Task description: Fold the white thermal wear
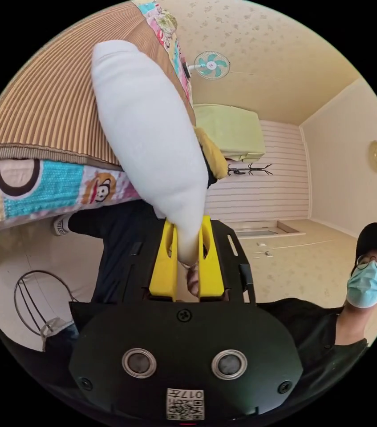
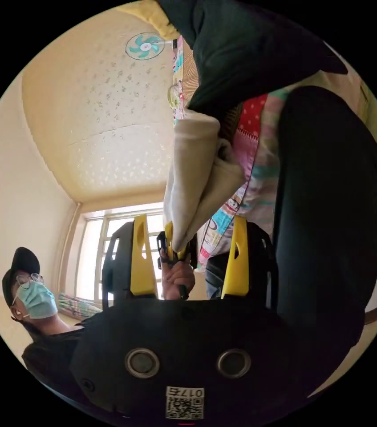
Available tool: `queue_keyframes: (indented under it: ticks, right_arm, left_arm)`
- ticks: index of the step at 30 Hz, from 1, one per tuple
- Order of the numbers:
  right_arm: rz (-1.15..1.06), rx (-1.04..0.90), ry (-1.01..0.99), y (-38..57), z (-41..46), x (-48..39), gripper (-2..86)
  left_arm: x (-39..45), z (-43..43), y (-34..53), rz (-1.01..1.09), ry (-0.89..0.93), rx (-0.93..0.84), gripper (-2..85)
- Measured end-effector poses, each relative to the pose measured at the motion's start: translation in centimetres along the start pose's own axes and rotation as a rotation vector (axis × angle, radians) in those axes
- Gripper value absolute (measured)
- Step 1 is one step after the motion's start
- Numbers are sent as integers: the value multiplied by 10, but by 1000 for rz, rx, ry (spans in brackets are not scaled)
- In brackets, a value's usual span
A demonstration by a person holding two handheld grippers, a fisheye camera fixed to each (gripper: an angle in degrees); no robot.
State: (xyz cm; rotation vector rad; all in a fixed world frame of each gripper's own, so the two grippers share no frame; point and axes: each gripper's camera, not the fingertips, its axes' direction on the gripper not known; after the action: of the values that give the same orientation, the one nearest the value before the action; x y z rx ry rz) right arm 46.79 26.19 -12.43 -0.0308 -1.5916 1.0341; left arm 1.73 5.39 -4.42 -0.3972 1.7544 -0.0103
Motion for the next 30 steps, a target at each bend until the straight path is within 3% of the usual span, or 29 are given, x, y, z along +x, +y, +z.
queue_keyframes:
  ticks: [3, 5, 9, 14, 17, 21, 24, 27, 29, 30]
  right_arm:
    - [-1, -45, -224, -30, 5, 9, 245]
    - [-69, -119, -473, -50, 17, 4, 173]
    - [-283, -284, -400, -52, 48, -53, 115]
    - [-524, -598, -551, -37, 180, -147, 89]
    - [-597, -688, -700, -19, 284, -192, 85]
    - [-649, -678, -853, 10, 420, -221, 83]
    - [-500, -643, -789, 21, 532, -188, 81]
    - [-337, -607, -528, 24, 606, -107, 83]
    - [-160, -614, -219, 23, 631, -27, 98]
    - [-147, -634, -194, 23, 631, -13, 103]
  left_arm:
    - [37, 13, 17, 165, -43, -92, 69]
    - [62, 4, 35, 268, -135, -59, 72]
    - [102, -36, 68, 461, -336, 8, 79]
    - [147, -113, 170, 688, -603, 238, 108]
    - [147, -147, 225, 661, -725, 392, 96]
    - [132, -174, 267, 540, -760, 505, 89]
    - [124, -191, 294, 437, -728, 570, 89]
    - [127, -197, 322, 396, -781, 648, 87]
    - [127, -199, 336, 351, -817, 689, 87]
    - [126, -201, 339, 337, -813, 694, 88]
